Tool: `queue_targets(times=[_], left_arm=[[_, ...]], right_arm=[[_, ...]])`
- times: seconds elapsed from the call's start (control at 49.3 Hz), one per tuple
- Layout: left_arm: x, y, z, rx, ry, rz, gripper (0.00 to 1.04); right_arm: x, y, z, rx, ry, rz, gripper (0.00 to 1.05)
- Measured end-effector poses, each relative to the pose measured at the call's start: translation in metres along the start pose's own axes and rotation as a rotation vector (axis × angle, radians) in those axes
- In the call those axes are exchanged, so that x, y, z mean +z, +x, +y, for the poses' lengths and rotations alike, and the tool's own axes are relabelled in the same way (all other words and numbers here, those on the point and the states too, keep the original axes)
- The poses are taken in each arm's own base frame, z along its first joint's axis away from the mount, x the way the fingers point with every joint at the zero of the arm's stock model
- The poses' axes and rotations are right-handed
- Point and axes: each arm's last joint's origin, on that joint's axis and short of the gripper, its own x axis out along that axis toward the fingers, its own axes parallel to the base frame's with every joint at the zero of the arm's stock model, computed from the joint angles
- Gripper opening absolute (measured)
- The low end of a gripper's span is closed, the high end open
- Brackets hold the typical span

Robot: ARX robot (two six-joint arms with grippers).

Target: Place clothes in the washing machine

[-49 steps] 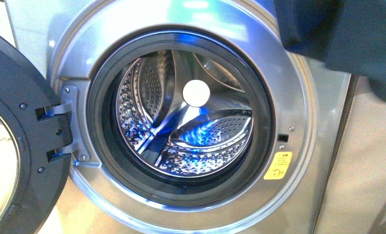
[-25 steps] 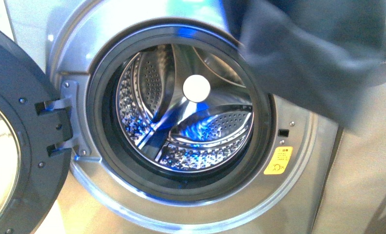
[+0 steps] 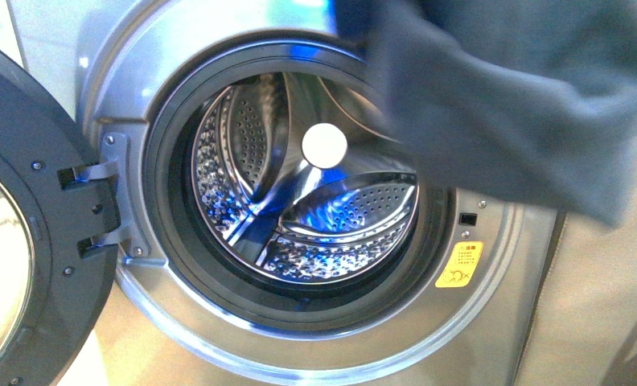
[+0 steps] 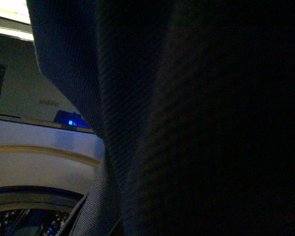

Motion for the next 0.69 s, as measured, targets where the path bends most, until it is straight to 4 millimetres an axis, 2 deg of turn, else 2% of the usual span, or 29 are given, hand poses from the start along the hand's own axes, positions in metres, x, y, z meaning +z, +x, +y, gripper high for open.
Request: queue_targets(times=[0.304,0.487,0.507,0.69], left_arm=[[-0.001,-0.002,0.025,0.017,0.039,0.001,0.06],[-0.012,0.001,0.041,0.044,0.057,0.028,0.06],[-0.014,0.002,0.043,0.050,0.059,0.033,0.06],[-0.028,0.008,0.059,0.086,0.071,0.064,0.06]], right_arm=[[0.000,0.000,0.000,0.001,0.000,-0.001,0.67],[0.001,0.000,0.000,-0.001,-0.001,-0.004,0.92],[0.001,0.000,0.000,-0.001,-0.001,-0.005,0.97],[0.001,-0.001,0.000,-0.001,-0.002,-0.006,0.97]])
